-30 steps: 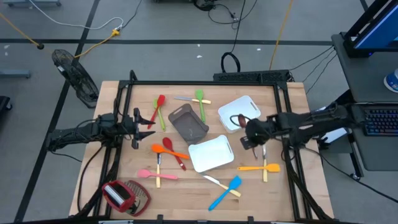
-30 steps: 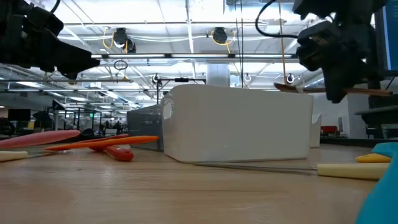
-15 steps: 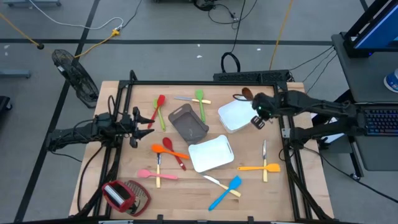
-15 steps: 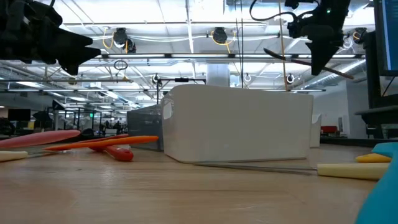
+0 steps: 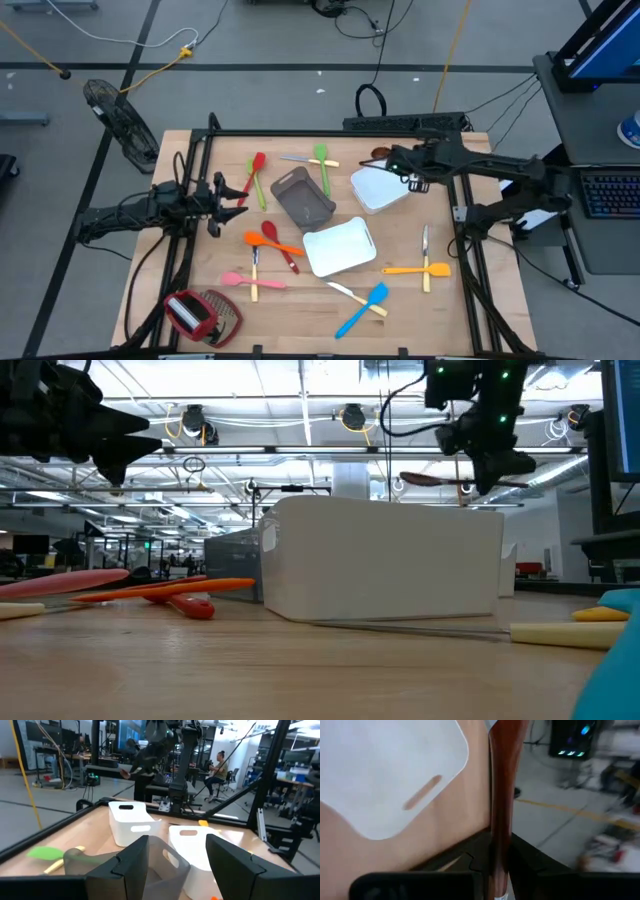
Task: Pick & Place Kitchen Items
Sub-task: Put the brown spoon into the top white bin
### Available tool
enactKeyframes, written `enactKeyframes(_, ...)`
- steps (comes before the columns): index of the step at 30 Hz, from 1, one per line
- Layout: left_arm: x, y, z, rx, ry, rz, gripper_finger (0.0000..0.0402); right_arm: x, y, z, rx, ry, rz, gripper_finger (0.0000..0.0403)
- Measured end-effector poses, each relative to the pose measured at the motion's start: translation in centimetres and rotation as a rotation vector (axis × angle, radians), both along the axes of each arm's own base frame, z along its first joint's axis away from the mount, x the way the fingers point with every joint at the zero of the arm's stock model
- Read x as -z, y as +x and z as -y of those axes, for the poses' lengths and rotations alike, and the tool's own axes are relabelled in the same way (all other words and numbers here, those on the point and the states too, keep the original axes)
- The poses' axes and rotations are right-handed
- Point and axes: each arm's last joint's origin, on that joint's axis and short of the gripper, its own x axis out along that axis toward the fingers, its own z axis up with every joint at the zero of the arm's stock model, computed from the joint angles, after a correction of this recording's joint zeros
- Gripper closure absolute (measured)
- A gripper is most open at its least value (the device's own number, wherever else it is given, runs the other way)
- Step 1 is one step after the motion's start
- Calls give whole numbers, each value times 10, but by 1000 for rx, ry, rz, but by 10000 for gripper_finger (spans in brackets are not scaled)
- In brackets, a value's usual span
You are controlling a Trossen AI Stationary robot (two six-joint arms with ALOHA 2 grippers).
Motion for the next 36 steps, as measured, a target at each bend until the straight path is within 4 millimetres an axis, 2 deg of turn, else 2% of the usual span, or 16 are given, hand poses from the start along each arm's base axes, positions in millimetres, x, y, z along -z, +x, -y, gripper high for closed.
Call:
enactKeyframes(6,0,0,0,3,-52,3,199,15,17,7,-115,-20,-158,368)
enactKeyframes(15,0,0,0,3,-57,3,199,43,32,15,-215,52,-373,363)
enactKeyframes(23,0,0,0,3,-55,1,199,59,39,19,-213,88,-436,361)
enactKeyframes(28,1,0,0,3,-57,-12,199,71,43,18,-232,200,-431,360)
enactKeyframes(36,2,0,0,2,-57,-16,199,89,49,20,-231,220,-498,359)
